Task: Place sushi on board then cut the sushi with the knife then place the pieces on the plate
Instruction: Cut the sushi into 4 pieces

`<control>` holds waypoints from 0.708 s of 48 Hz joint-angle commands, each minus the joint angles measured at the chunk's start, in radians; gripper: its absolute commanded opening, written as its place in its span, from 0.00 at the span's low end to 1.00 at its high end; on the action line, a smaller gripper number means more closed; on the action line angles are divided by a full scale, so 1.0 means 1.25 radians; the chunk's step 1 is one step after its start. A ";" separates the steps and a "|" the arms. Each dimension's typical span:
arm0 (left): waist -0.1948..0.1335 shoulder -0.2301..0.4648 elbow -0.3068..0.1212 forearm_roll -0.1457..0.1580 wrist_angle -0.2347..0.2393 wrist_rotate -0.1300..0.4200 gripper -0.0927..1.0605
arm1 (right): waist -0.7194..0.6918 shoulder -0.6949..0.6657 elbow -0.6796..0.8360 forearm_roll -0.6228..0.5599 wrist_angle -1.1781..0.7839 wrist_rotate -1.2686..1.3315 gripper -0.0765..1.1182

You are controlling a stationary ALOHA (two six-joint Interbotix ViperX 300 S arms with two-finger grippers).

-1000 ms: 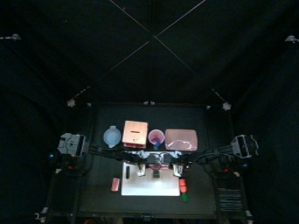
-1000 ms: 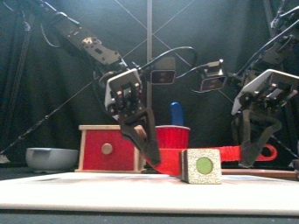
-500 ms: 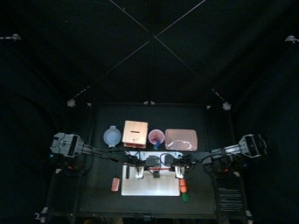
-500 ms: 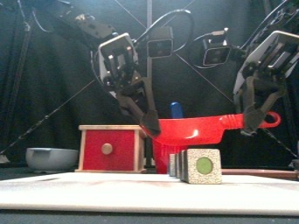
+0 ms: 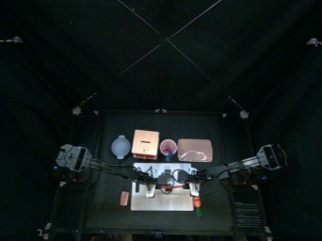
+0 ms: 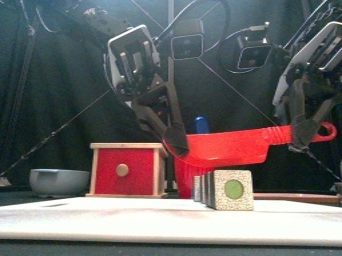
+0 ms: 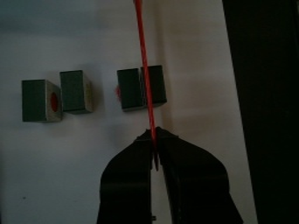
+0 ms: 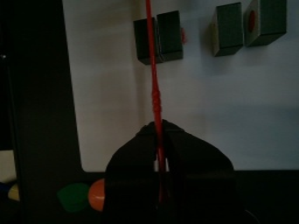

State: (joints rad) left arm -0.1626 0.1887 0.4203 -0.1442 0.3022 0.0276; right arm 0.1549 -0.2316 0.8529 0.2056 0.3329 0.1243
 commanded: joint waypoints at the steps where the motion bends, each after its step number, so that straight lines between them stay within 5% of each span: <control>1: 0.000 -0.007 -0.023 0.001 -0.006 0.001 0.46 | -0.006 -0.010 -0.011 -0.004 -0.007 0.000 0.37; 34: 0.007 -0.015 -0.025 0.020 -0.004 0.002 0.46 | -0.007 -0.012 -0.018 -0.015 -0.009 -0.001 0.37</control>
State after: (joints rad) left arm -0.1565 0.1963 0.4203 -0.1258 0.3007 0.0276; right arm 0.1534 -0.2255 0.8544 0.1887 0.3313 0.1212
